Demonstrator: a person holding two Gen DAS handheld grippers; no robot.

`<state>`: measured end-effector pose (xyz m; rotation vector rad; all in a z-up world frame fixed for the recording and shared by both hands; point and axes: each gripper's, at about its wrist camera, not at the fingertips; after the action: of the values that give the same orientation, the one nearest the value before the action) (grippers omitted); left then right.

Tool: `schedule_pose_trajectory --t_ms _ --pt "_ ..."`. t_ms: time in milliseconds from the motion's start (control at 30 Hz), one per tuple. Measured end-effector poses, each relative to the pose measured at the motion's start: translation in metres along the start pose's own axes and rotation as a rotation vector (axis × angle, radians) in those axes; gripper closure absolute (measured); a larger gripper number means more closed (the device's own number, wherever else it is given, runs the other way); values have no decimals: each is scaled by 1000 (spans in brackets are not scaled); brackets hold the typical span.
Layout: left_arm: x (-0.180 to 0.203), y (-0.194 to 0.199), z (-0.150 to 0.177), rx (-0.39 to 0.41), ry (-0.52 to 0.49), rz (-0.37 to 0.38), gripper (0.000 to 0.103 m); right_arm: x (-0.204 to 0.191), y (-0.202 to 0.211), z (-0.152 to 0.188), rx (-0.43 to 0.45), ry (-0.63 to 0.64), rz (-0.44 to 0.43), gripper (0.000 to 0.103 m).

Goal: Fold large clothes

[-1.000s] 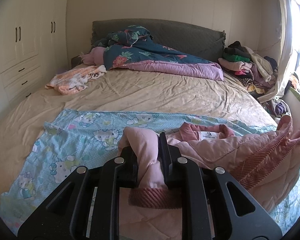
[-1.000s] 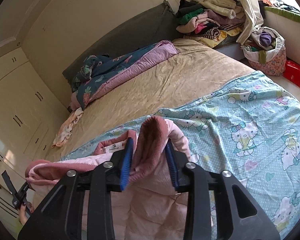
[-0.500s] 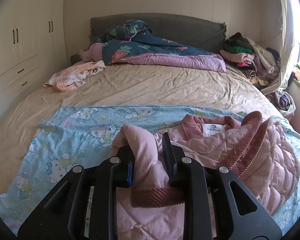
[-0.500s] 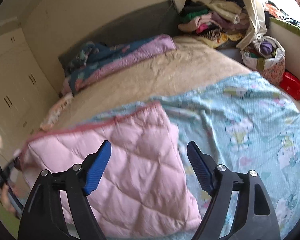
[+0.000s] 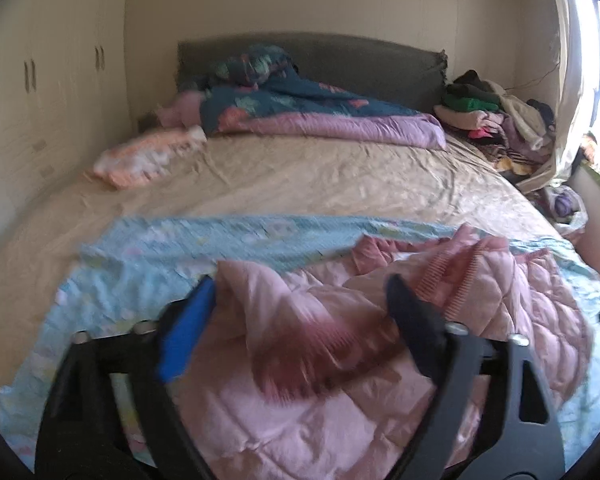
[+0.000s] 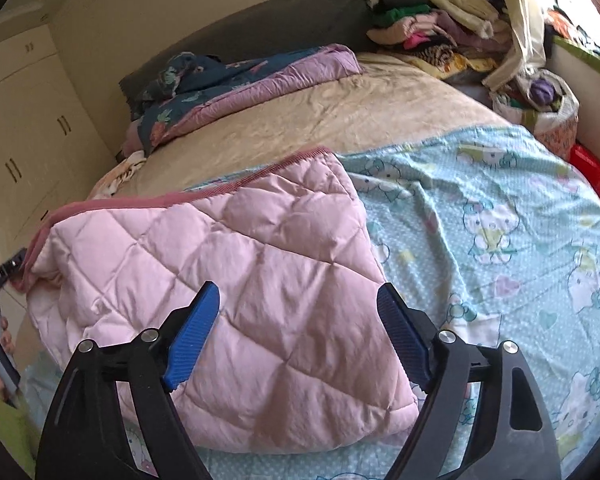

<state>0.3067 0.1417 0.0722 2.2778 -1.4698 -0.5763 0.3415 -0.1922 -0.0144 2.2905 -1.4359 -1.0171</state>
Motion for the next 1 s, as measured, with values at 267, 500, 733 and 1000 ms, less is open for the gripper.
schedule_pose_trajectory --t_ms 267,500,733,1000 --pt "-1 10 1 4 -11 0 18 -11 13 -4 21 86 46 22" --pt "-15 9 12 -27 -6 -32 10 -8 17 -2 24 87 70 22" --pt "-35 -9 42 -117 14 -23 10 10 6 7 -17 77 125 21" --pt "-47 -63 95 -328 77 65 10 47 -38 22 -131 44 158 21"
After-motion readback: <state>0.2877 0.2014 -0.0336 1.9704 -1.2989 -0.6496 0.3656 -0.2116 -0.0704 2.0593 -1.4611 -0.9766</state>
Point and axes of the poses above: each gripper's, at about its wrist camera, not at the fingertips, and y roughly against the way its jaws point, x to its right, z to its underside, and after that the axes turned 15 degrees about -z, right-handed
